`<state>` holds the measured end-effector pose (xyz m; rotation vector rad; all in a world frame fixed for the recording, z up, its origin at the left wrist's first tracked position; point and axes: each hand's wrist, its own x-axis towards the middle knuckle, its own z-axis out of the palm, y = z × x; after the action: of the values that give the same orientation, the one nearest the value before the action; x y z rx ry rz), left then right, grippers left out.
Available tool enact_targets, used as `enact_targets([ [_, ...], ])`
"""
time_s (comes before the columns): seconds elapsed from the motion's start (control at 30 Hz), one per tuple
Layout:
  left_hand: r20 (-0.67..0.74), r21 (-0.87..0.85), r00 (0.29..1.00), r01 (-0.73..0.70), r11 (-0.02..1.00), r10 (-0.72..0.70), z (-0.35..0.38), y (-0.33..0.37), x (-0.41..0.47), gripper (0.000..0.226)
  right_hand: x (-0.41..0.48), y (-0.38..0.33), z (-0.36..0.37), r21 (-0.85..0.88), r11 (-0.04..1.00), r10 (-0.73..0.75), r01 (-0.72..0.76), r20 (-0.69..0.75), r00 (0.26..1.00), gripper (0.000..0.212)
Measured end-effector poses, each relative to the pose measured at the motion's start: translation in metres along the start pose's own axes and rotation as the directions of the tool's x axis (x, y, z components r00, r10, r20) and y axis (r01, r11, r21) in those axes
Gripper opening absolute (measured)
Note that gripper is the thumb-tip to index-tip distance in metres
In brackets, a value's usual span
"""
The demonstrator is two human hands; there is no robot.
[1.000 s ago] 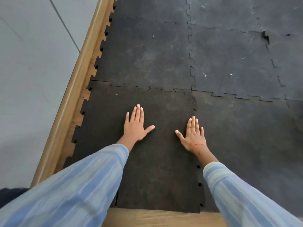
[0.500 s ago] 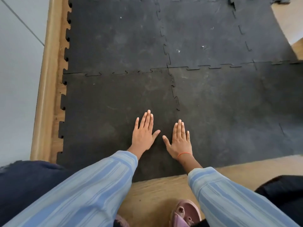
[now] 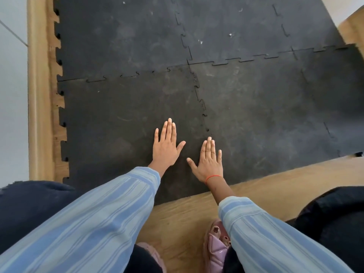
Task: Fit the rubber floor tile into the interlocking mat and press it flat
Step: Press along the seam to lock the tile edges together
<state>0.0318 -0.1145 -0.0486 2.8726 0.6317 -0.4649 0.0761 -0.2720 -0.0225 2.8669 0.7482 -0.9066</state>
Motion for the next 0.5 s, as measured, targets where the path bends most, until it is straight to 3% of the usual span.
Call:
enact_targets([
  [0.13, 0.001, -0.001, 1.000, 0.002, 1.000, -0.002, -0.001, -0.001, 0.000, 0.078, 0.008, 0.004, -0.008, 0.075, 0.997, -0.028, 0.018, 0.133, 0.991, 0.089],
  [0.23, 0.011, -0.018, 1.000, 0.006, 1.000, -0.006, -0.002, 0.000, 0.001, 0.077, 0.008, 0.003, -0.007, 0.063, 0.998, -0.022, 0.013, 0.143, 0.989, 0.093],
  [0.4, -0.002, 0.003, 1.000, -0.017, 1.000, 0.017, 0.000, 0.005, -0.006, 0.074, -0.008, 0.008, 0.008, 0.084, 0.996, 0.001, 0.000, -0.012, 1.000, 0.088],
  [0.5, -0.030, 0.022, 0.997, -0.073, 0.997, 0.074, 0.010, 0.019, -0.020, 0.073, -0.048, 0.013, 0.043, 0.099, 0.991, 0.103, -0.089, -0.153, 0.983, 0.077],
])
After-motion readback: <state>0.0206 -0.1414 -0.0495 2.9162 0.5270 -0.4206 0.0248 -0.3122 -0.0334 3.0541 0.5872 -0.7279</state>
